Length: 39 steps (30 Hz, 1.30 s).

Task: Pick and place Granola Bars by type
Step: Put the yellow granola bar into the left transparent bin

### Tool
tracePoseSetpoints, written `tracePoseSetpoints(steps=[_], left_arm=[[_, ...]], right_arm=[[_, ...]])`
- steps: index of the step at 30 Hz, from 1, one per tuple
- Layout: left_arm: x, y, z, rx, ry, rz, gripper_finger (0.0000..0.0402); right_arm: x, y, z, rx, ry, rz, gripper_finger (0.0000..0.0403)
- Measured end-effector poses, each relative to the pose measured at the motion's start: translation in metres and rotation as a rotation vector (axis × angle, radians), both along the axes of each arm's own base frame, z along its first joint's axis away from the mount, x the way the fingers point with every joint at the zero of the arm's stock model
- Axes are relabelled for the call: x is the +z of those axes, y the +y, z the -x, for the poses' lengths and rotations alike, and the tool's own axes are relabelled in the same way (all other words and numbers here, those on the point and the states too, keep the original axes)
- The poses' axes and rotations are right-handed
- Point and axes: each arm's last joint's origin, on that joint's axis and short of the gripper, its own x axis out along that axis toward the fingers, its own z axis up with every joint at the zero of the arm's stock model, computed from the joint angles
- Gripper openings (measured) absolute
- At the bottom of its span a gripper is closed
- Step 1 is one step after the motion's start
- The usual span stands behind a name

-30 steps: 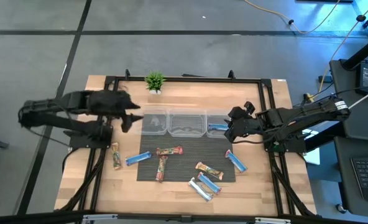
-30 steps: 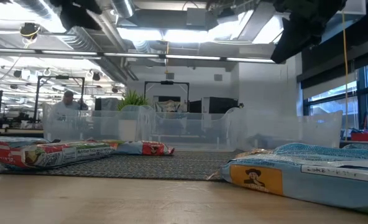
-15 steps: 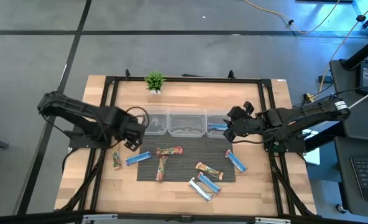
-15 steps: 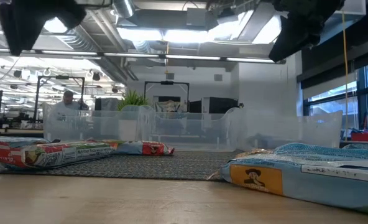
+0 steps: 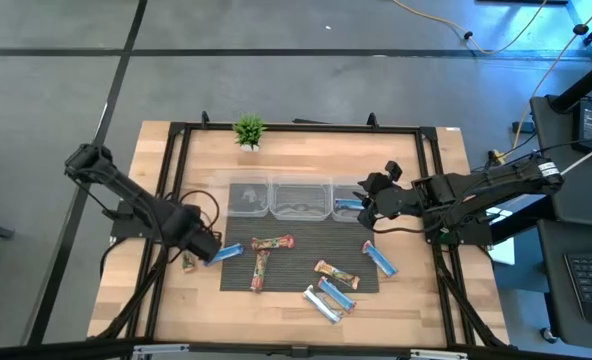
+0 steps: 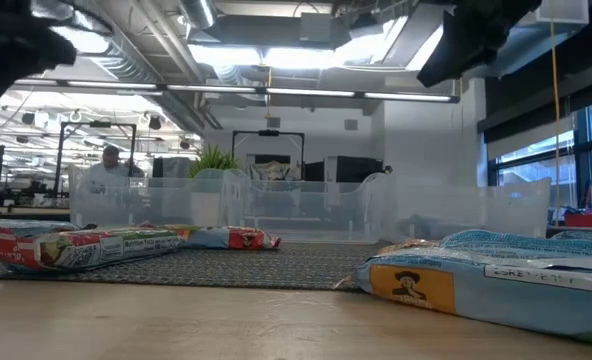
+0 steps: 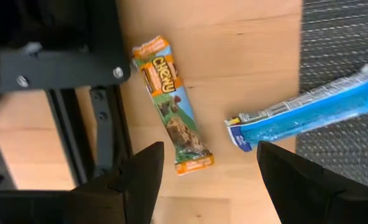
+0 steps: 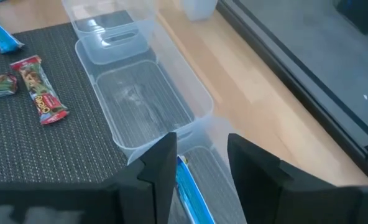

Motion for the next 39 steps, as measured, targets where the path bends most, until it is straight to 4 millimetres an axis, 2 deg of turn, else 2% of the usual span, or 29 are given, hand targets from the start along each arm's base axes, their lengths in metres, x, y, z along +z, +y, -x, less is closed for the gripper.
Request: tracePoseSetpoints(steps=[9, 14, 18, 23, 29, 39], left_arm=[[-0.043, -0.009, 0.015, 0.143, -0.010, -0.019, 0.0251], [-0.064, -0.010, 0.020, 0.149, -0.036, 0.002, 0.0251], [-0.076, -0.007, 0.024, 0.151, 0.014, -0.010, 0.0251], [-0.086, -0.007, 0.028, 0.160, 0.109, 0.007, 0.0251], [-0.095, -0.009, 0.025, 0.141, 0.092, -0.011, 0.0245], [-0.096, -0.010, 0.021, 0.132, 0.033, -0.015, 0.0170]], right_arm=[[0.000, 0.000, 0.000, -0.001, -0.006, -0.003, 0.0147], [0.000, 0.000, 0.000, 0.000, -0.007, -0.004, 0.0147], [0.001, 0.000, -0.001, 0.001, -0.017, -0.007, 0.0147], [0.001, 0.000, -0.001, 0.000, -0.022, -0.009, 0.0147], [0.001, 0.000, -0.001, 0.000, -0.022, -0.009, 0.0147], [0.001, 0.000, -0.001, 0.001, -0.021, -0.008, 0.0147]])
